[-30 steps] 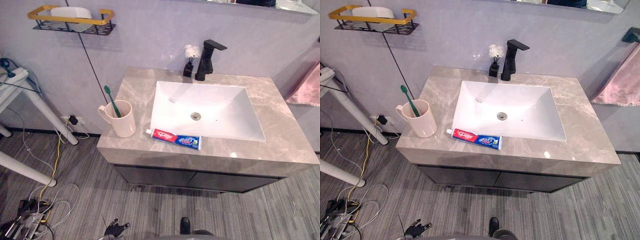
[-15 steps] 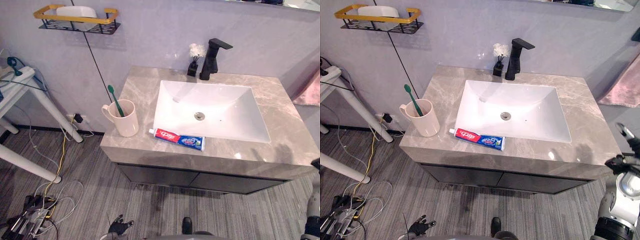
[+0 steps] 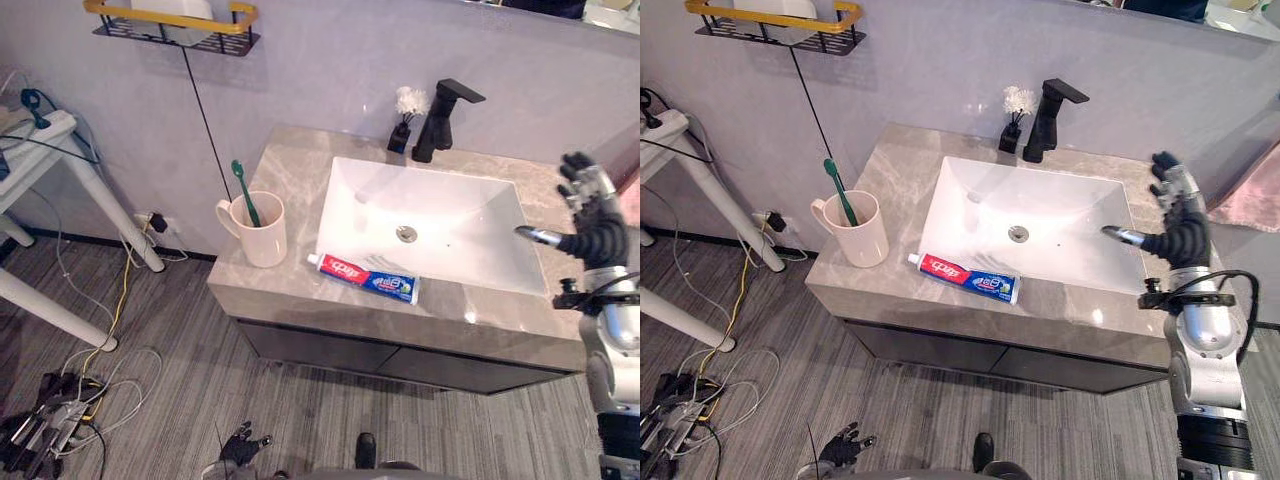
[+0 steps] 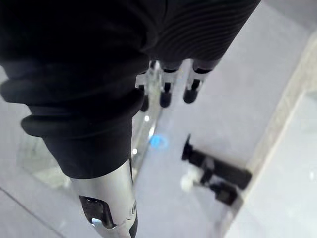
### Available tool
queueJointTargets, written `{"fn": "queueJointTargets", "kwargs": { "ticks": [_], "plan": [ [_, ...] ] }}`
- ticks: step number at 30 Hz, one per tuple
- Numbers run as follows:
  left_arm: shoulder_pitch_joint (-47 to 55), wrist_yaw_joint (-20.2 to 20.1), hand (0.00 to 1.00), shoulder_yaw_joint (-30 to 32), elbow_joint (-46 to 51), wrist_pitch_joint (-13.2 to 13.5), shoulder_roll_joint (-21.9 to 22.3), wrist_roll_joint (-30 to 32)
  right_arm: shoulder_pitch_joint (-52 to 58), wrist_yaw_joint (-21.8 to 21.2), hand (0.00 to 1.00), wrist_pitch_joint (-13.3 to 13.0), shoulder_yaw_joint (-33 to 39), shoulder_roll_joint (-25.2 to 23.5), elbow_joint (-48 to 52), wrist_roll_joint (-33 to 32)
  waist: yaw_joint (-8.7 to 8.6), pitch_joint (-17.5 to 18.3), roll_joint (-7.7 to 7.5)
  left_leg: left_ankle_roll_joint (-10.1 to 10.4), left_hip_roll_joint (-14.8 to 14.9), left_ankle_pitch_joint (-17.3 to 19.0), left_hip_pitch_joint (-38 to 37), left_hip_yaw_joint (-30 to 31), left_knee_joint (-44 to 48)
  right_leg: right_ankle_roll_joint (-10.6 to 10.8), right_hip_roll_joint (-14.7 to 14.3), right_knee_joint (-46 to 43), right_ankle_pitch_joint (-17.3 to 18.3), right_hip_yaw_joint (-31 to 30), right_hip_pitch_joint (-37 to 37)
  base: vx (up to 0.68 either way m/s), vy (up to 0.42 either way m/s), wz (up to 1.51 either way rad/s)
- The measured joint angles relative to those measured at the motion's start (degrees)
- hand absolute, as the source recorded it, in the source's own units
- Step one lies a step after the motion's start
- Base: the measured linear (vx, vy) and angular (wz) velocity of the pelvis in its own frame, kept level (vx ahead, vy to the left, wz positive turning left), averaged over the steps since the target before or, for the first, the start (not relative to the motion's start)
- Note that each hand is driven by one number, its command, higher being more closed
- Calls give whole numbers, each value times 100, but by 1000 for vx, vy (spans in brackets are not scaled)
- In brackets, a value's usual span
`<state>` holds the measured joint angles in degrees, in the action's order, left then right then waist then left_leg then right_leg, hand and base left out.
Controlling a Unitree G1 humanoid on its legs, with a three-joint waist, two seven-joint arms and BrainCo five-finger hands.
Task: Organize washtable
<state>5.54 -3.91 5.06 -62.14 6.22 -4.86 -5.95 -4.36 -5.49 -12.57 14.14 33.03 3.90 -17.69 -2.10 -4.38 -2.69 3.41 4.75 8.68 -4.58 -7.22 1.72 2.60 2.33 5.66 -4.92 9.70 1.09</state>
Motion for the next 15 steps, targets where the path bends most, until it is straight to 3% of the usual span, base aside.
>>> {"fn": "queueJointTargets", "kwargs": {
  "ticks": [9, 15],
  "plan": [
    [7, -101, 0, -110, 87, 35, -8, -12, 0, -468, 0, 64, -899, 124, -54, -27, 78, -21, 33, -1, -2, -1, 168, 184, 97, -1, 22, 0, 1, 148, 30, -20, -8, 9],
    [-9, -103, 0, -205, 130, 99, -28, -37, -125, -475, 0, 78, -1248, 124, -302, -27, 148, -52, 24, -23, -38, -19, 313, 255, 132, 0, 64, -1, 0, 267, 106, -25, 2, 9]
  ]
}}
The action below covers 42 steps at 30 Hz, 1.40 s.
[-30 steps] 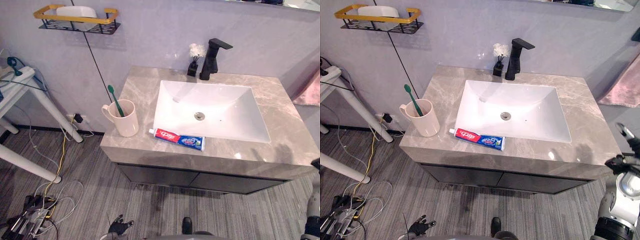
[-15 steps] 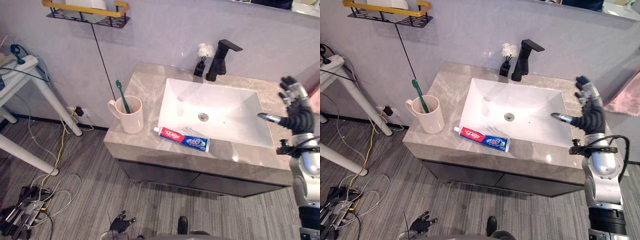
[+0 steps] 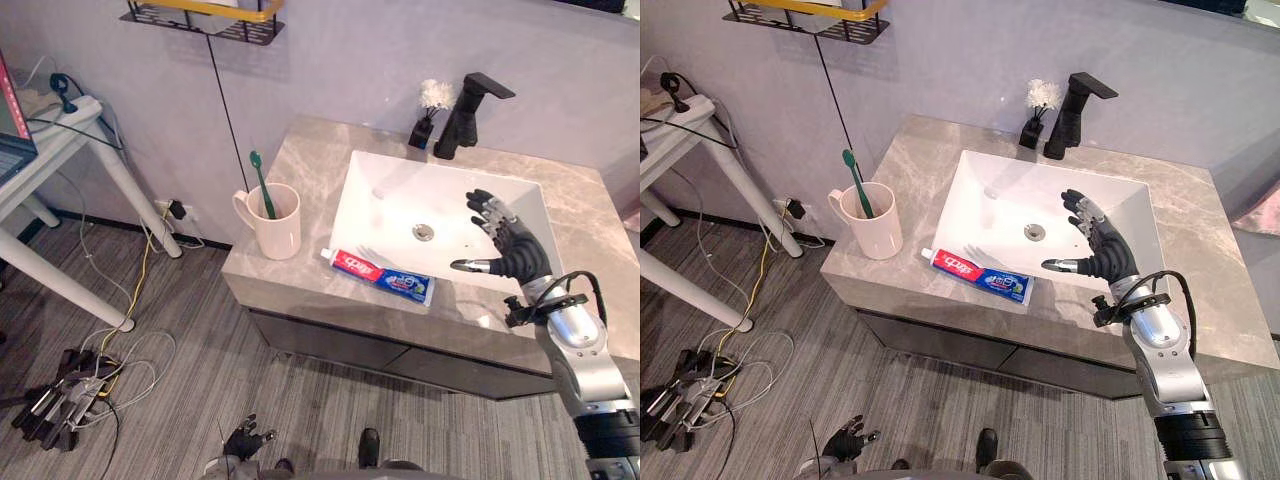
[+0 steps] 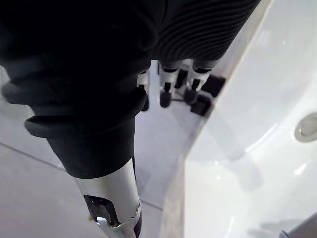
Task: Organize washtable
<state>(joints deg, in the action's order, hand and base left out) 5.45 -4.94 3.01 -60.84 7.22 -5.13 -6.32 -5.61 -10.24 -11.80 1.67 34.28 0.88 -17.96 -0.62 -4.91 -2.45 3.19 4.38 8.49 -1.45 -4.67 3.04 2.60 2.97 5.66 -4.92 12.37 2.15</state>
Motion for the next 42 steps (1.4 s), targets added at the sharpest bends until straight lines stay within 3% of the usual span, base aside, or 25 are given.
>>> {"fn": "queueJointTargets", "kwargs": {
  "ticks": [10, 21, 42],
  "plan": [
    [-180, 15, 0, -101, 93, 22, -88, -88, -399, -10, 0, 103, -497, 0, -17, 14, 148, -330, -122, -15, -42, -11, 227, 162, 101, 11, 44, -1, -12, 108, 147, 8, 6, 8],
    [-220, 33, 0, -109, 290, 60, -156, -212, -554, -9, 0, 114, -876, -13, -230, 84, 175, -593, -248, -51, -139, -35, 542, 297, 202, 49, 151, -2, -67, 191, 349, -19, 9, 6],
    [-282, 28, 0, -111, 300, 57, -197, -207, -392, -168, 0, 113, -840, -9, -175, 292, 174, -697, -314, -51, -125, -26, 617, 288, 321, 51, 163, -143, -64, 175, 421, -16, -1, 0]
  ]
}}
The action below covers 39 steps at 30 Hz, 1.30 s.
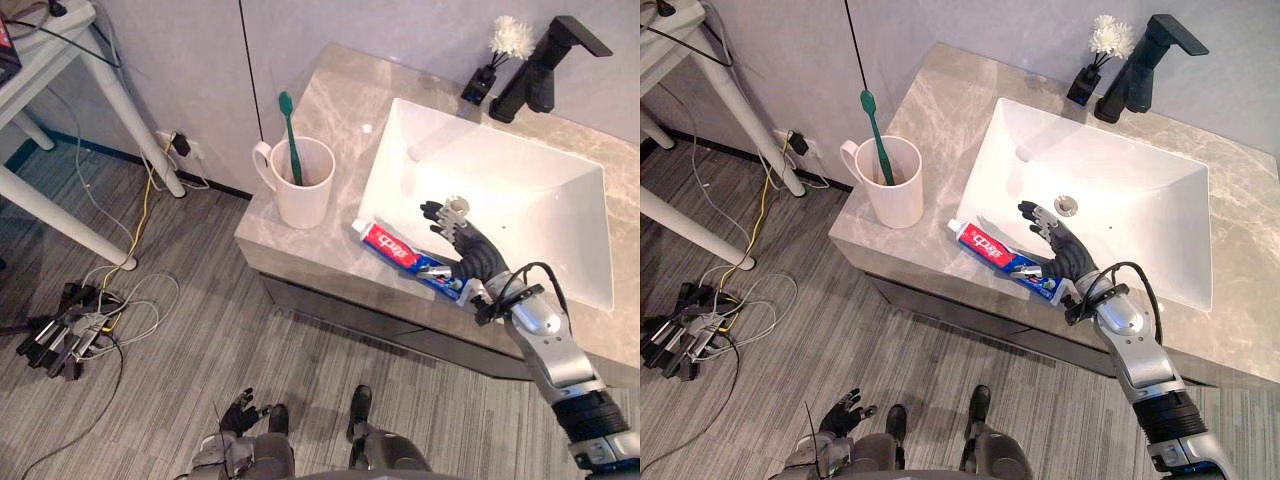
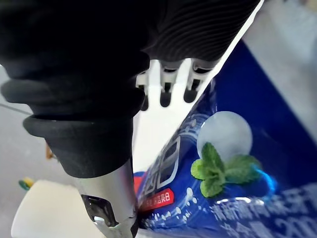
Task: Organize washtable
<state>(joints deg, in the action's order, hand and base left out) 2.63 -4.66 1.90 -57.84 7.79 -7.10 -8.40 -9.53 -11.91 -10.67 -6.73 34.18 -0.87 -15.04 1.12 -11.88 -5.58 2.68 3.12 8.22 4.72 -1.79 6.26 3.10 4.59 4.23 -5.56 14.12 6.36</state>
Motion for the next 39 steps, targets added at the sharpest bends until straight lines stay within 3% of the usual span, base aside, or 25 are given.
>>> {"fn": "queueJointTargets", "kwargs": {
  "ticks": [17, 18, 33, 39],
  "plan": [
    [-20, -22, 0, -3, 0, -6, -13, -2, 204, -225, 0, -2, 24, 308, 197, 676, 0, -8, -22, -4, -9, 1, 85, -33, 48, 0, 10, -32, 0, -36, 100, -17, -3, -1],
    [-22, -22, 0, -4, 1, -6, -18, -2, 203, -224, 100, 0, 24, 311, 197, 694, -1, -12, -28, -4, -9, 1, 86, -33, 50, 0, 10, -32, 0, -37, 100, -36, -7, 0],
    [-54, -33, 0, -18, 8, -16, -35, 3, -16, -207, 100, 224, 244, 401, 196, 1127, 23, -23, -74, -5, -19, 0, 86, -2, 21, 0, 14, -24, 0, -15, 101, -2, 0, 0],
    [-58, -27, 0, -15, 53, -65, -61, 0, -20, -300, 100, 222, 252, 494, 196, 1271, 113, -13, -139, -6, -21, 0, 34, 5, 16, 0, 18, -24, 0, -12, 51, 0, 0, 0]
  ]
}}
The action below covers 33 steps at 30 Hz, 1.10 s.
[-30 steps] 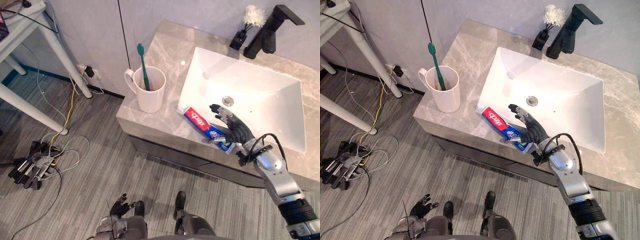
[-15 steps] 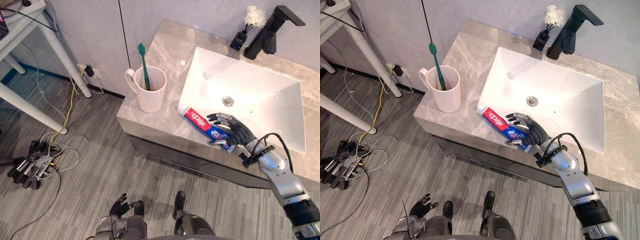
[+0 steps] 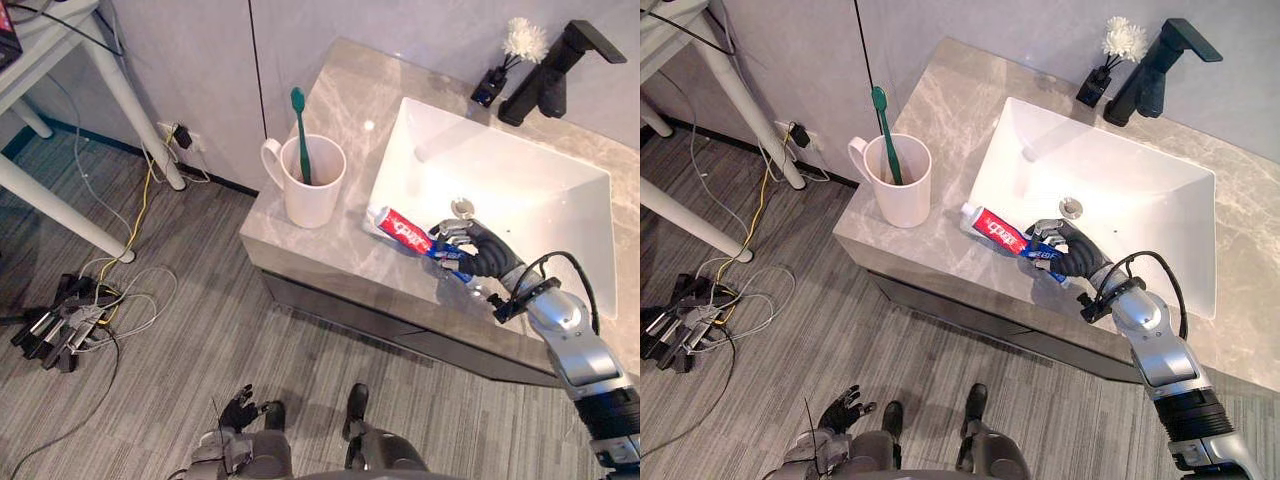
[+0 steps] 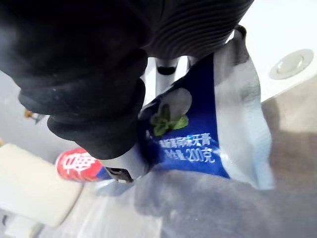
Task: Organize washtable
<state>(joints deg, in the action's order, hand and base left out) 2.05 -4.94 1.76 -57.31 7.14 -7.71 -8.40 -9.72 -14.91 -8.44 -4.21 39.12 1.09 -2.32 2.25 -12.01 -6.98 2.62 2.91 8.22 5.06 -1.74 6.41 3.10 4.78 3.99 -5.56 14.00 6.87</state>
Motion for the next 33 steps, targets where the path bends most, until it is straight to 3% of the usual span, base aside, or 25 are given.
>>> {"fn": "queueJointTargets", "kwargs": {
  "ticks": [4, 9, 14, 19, 24, 28, 33],
  "plan": [
    [39, 43, 0, 136, 44, -66, -15, -442, 27, 14, 100, 102, 9, -2, -26, 93, 25, 1, -3, 0, -2, 0, -121, 11, -6, 0, 3, 13, 0, 18, -132, -2, 0, 2],
    [375, 275, 0, 1056, 755, -83, 50, -1331, 177, 75, 100, 124, 173, -77, -25, 70, 69, 50, -24, -1, -3, -4, -138, 23, -15, 0, 6, 25, 0, 42, -160, -22, -2, 2],
    [809, 659, 0, 2767, 2977, 108, 14, -2263, 611, 82, 100, 173, 561, -212, -8, 85, 166, 532, 30, -2, -16, -5, -219, 38, -47, 0, 6, 125, 1, 61, -287, 4, -2, 2],
    [817, 974, 0, 3678, 4649, 343, 18, -2464, 610, 240, 100, 216, 1602, -281, 221, 61, 174, 921, 248, -84, -59, -62, -316, 98, -226, 6, 43, 136, 7, 157, -392, -47, 4, 8],
    [770, 1009, 0, 3439, 5883, 355, -197, -2450, 444, 376, 100, 215, 1787, -282, 271, -208, 174, 1139, 360, -81, -100, -71, -442, 176, -243, 7, 92, 145, 9, 239, -568, -33, 19, 10],
    [687, 844, 0, 2579, 6697, 361, -801, -2707, 295, 471, 100, 215, 1749, -283, 272, -281, 170, 1188, 380, -99, -156, -140, -453, 318, -267, 8, 140, 145, 10, 363, -649, -46, 11, 19],
    [570, 14, 0, 894, 7590, 287, -1901, -4156, -35, 729, 100, 179, 1480, -287, 700, -385, 169, 1246, 472, -103, -201, -306, -508, 432, -431, 9, 158, 142, 9, 488, -673, -28, 1, 15]
  ]
}}
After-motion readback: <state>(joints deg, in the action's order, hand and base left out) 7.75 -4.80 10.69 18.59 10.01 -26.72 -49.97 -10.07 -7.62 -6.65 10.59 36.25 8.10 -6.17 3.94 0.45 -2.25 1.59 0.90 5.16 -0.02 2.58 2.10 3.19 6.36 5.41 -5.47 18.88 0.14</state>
